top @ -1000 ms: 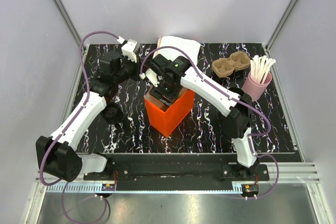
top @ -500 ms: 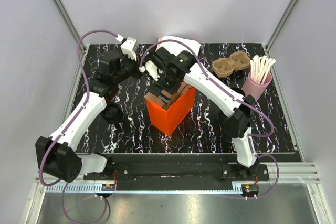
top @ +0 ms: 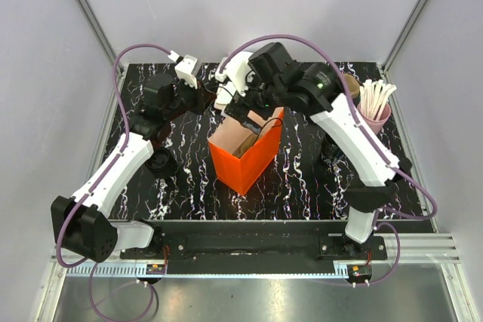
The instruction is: Pack the takeout coffee
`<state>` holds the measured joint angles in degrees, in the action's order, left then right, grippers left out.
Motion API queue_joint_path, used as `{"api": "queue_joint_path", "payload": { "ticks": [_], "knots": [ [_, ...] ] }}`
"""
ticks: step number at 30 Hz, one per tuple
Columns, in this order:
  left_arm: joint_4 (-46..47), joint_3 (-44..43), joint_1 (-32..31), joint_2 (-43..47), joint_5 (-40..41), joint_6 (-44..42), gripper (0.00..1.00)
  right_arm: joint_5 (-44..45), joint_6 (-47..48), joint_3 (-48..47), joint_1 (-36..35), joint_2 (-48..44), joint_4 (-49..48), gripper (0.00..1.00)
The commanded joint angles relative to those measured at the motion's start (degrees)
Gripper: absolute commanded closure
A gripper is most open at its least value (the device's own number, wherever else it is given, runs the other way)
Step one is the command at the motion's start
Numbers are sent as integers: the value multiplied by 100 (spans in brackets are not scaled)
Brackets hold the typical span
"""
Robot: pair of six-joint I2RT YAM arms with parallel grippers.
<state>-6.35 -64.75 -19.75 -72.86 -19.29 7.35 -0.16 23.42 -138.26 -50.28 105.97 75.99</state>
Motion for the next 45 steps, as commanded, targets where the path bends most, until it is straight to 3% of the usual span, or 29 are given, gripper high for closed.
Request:
{"api": "queue_joint_path", "payload": {
  "ticks": [1,19,34,45],
  "knots": [
    [248,-37,-12,96,-84,-32,85,-115,400,0,-52,-498,-14,0],
    [152,-117,-20,132,-84,-155,83,-309,1006,1845,-43,-1974,-75,0],
    [143,-117,-12,158,-84,-173,83,-669,1261,2962,-34,-2274,-374,0],
    [143,-134,-12,149,-93,-191,83,-871,1446,3182,-43,-2467,-637,0]
  ]
}}
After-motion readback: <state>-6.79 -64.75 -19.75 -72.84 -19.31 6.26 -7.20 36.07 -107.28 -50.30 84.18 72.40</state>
